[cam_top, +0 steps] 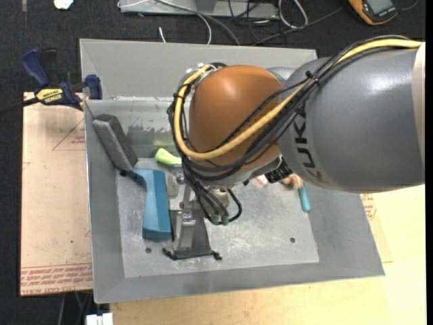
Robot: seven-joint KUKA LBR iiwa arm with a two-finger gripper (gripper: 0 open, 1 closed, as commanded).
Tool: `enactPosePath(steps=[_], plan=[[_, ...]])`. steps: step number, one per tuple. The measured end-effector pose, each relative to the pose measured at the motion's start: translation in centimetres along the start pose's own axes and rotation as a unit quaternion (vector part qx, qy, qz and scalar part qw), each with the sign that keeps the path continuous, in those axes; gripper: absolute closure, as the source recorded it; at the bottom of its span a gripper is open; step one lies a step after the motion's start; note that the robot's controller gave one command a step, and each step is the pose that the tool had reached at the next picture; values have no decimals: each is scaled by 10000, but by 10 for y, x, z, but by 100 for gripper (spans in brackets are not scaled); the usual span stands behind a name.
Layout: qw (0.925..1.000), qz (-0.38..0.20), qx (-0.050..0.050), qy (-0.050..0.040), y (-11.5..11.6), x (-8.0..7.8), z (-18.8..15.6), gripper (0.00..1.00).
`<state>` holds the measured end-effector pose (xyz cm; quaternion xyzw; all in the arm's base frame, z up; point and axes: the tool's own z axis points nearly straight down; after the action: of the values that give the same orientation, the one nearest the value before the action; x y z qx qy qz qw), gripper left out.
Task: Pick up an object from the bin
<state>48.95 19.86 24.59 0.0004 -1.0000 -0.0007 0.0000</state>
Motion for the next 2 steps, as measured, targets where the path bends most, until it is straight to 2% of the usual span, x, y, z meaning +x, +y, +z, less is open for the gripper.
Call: enactPosePath(steps=[1, 2], plan=[[9990, 438, -7, -11, -32, -7, 56, 0], [9987, 497, -26, -51, -60, -18, 130, 0]])
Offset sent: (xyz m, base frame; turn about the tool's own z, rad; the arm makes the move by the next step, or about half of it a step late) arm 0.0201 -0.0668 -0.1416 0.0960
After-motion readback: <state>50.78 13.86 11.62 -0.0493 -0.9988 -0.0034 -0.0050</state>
